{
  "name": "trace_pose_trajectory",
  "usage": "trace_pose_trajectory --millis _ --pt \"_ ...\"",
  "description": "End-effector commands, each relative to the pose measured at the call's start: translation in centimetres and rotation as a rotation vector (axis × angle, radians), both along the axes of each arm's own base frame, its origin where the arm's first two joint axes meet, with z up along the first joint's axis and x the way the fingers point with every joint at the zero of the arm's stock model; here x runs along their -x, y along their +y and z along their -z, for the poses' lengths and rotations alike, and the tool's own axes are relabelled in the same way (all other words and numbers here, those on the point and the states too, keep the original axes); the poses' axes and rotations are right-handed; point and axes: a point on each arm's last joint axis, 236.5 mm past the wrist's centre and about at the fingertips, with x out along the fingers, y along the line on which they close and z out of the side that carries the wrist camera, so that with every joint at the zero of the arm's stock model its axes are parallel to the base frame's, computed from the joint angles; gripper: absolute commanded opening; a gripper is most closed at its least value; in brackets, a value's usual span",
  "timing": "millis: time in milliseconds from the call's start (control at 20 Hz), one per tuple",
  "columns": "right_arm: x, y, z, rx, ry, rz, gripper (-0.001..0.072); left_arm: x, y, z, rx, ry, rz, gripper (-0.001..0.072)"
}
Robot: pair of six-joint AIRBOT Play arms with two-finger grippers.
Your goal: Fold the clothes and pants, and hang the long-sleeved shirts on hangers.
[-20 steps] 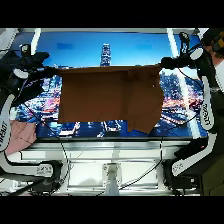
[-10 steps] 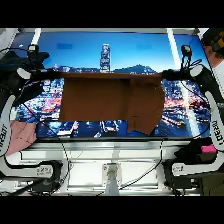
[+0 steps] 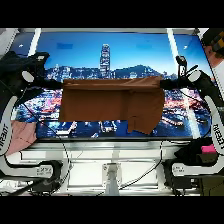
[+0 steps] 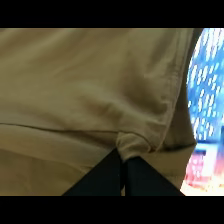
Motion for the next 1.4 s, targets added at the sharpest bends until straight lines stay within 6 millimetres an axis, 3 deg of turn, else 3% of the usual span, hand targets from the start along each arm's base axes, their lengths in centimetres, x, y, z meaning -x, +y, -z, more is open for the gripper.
trace_pose_trajectory --millis 0,200,500,550,600,650,700,750,800,1100,1350 --pt "1.3 0.3 0.5 -0.004 0.054 -0.022 0.0013 1.7 -0.4 2.1 0.006 0.099 0.021 0.0016" --pt "2.1 0.6 0.9 -0.011 0.091 -0.033 0.0013 3.0 -0.8 4.2 0.021 0.183 0.033 0.0017" --pt "3.9 0.3 1.7 0.010 0.169 -0.065 0.0015 3.7 -1.0 4.5 0.028 0.214 0.041 0.0030" --pt "3.9 0.3 1.8 0.012 0.169 -0.066 0.0072 4.0 -1.1 4.5 0.031 0.227 0.045 0.0030" --pt "3.9 0.3 1.7 0.012 0.169 -0.066 0.0298 4.4 -1.2 4.6 0.034 0.242 0.049 0.0031" --pt "3.9 0.3 1.8 0.012 0.171 -0.067 0.0456 4.7 -1.3 4.7 0.037 0.255 0.052 0.0065" --pt "4.2 0.4 1.8 0.010 0.180 -0.070 0.0462 5.0 -1.4 4.7 0.040 0.268 0.056 0.0302" --pt "4.5 0.5 1.9 0.006 0.196 -0.075 0.0462 5.3 -1.4 4.8 0.042 0.279 0.058 0.0653" --pt "5.0 0.6 1.9 0.001 0.214 -0.081 0.0462 5.5 -1.5 4.7 0.046 0.291 0.058 0.0708" --pt "5.8 0.8 0.0 0.003 0.206 -0.096 0.0461 6.5 -1.9 2.1 0.049 0.285 0.076 0.0709" --pt "5.8 0.2 -4.0 0.052 0.113 -0.099 0.0449 6.1 -1.7 -4.2 0.025 0.135 0.076 0.0707"
